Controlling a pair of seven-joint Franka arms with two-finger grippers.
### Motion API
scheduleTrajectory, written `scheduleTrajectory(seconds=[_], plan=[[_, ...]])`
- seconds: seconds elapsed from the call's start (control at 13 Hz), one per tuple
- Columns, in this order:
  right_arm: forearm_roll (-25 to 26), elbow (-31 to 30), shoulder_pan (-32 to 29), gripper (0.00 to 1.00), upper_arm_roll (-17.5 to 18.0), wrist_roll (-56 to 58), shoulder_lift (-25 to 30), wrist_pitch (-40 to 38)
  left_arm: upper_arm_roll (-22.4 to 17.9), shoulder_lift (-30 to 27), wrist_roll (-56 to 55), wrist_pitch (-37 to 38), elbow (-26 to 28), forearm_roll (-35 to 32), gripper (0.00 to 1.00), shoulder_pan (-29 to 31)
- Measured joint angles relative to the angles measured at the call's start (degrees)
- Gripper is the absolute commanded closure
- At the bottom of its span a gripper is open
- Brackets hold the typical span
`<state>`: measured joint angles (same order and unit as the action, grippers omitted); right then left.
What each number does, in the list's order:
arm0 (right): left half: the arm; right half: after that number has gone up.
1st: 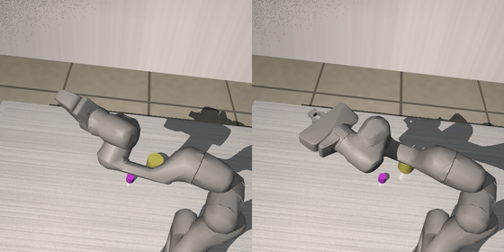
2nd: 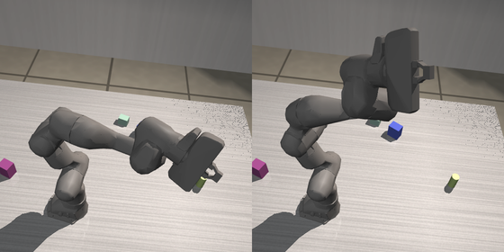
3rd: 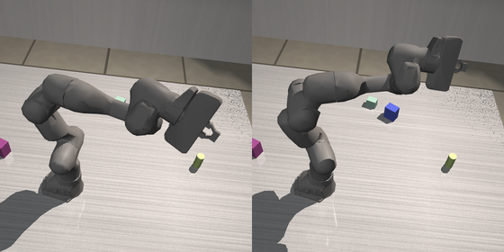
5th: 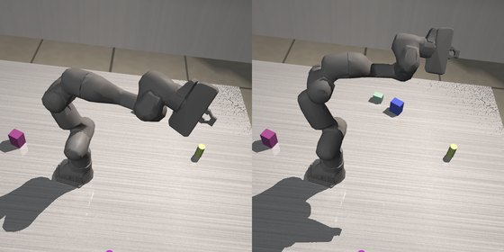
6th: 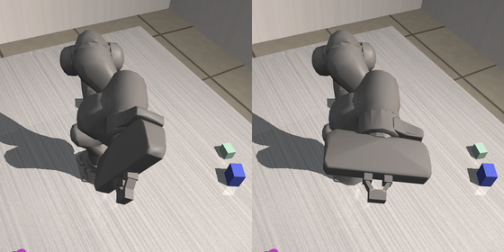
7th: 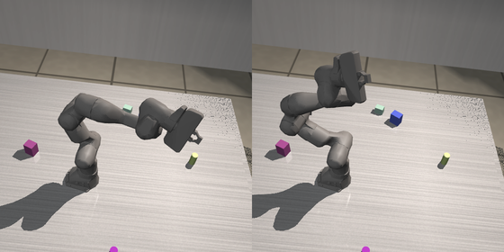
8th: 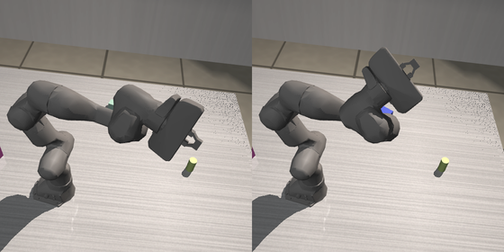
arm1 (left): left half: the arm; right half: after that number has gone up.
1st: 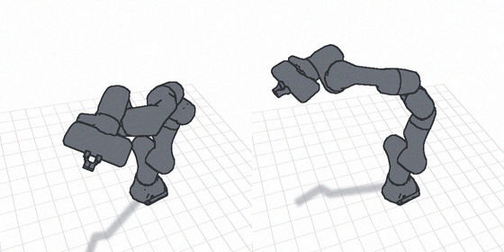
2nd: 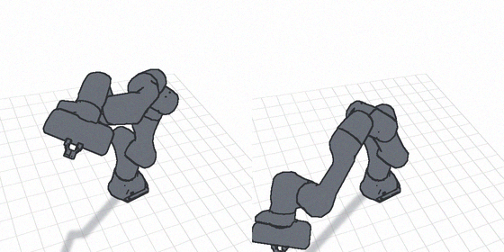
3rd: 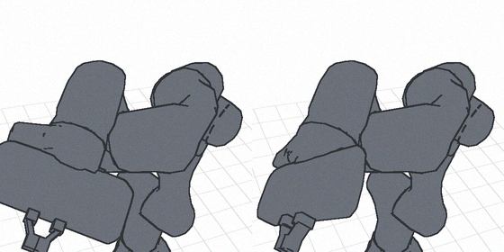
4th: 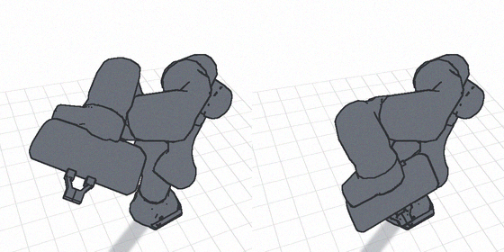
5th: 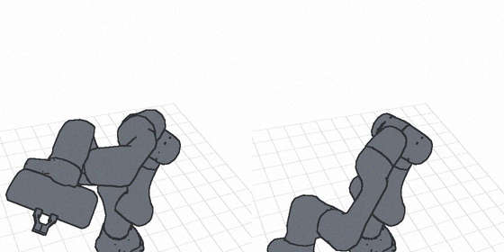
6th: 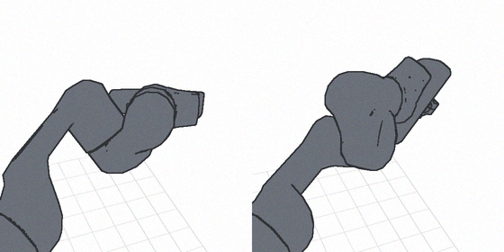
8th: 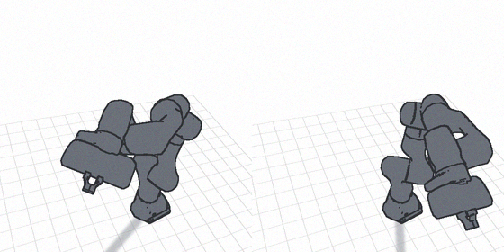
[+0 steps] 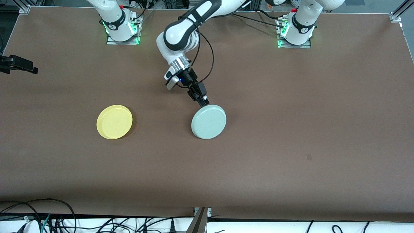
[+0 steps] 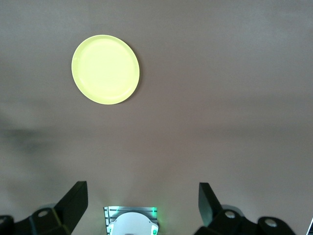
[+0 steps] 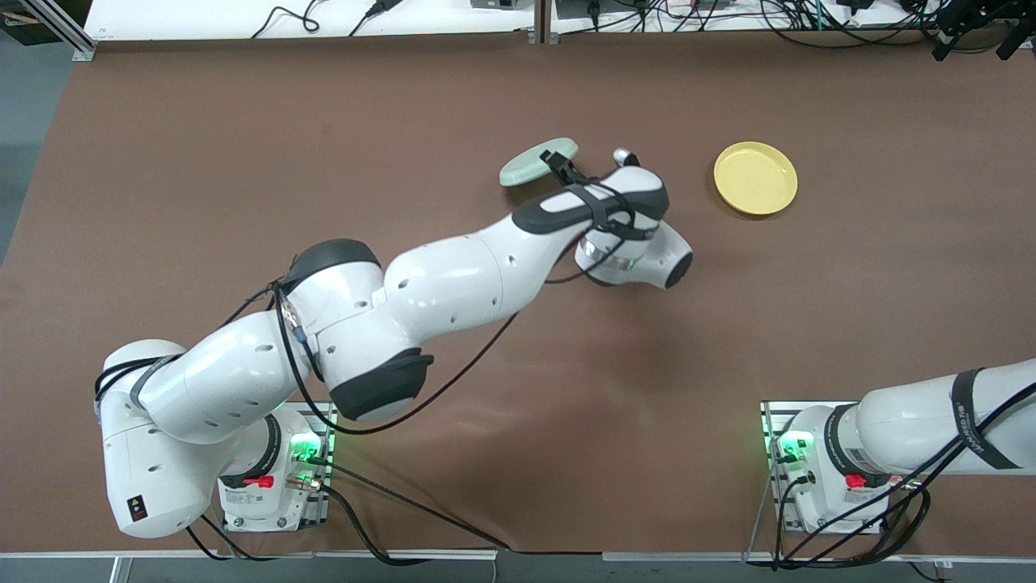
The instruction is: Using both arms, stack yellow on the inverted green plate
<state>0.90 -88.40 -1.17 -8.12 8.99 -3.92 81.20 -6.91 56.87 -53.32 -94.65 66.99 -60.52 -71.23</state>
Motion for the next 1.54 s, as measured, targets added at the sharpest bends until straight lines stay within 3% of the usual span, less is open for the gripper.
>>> scheduleTrajectory(seconds=[0.23, 0.38, 0.69, 0.85, 1.15, 1.54], plan=[[0.0, 0.0, 0.0, 0.0, 0.01, 0.0, 0.0, 0.0, 2.43, 1.08, -10.7, -3.04, -0.01, 2.74, 0.0, -1.48], [0.0, 0.0, 0.0, 0.0, 0.01, 0.0, 0.0, 0.0, 2.67, 1.62, -17.32, -9.61, -0.03, 6.52, 0.0, -1.01], [0.0, -0.01, 0.01, 0.0, 0.03, 0.0, -0.01, 0.0, 2.33, 0.8, -18.84, -23.09, -4.12, 22.89, 0.0, 11.06], [0.0, 0.0, 0.0, 0.0, 0.03, 0.0, -0.01, 0.0, 2.66, 0.2, -18.13, -26.14, -6.46, 31.92, 0.0, 17.42], [0.0, 0.0, 0.01, 0.0, 0.05, 0.0, -0.01, 0.0, 2.65, -3.76, -15.62, -24.8, -8.88, 47.89, 0.0, 24.23], [0.0, 0.0, 0.01, 0.0, 0.05, 0.0, -0.01, 0.0, 2.72, -11.35, -14.47, -12.37, -9.16, 66.62, 0.0, 34.86]])
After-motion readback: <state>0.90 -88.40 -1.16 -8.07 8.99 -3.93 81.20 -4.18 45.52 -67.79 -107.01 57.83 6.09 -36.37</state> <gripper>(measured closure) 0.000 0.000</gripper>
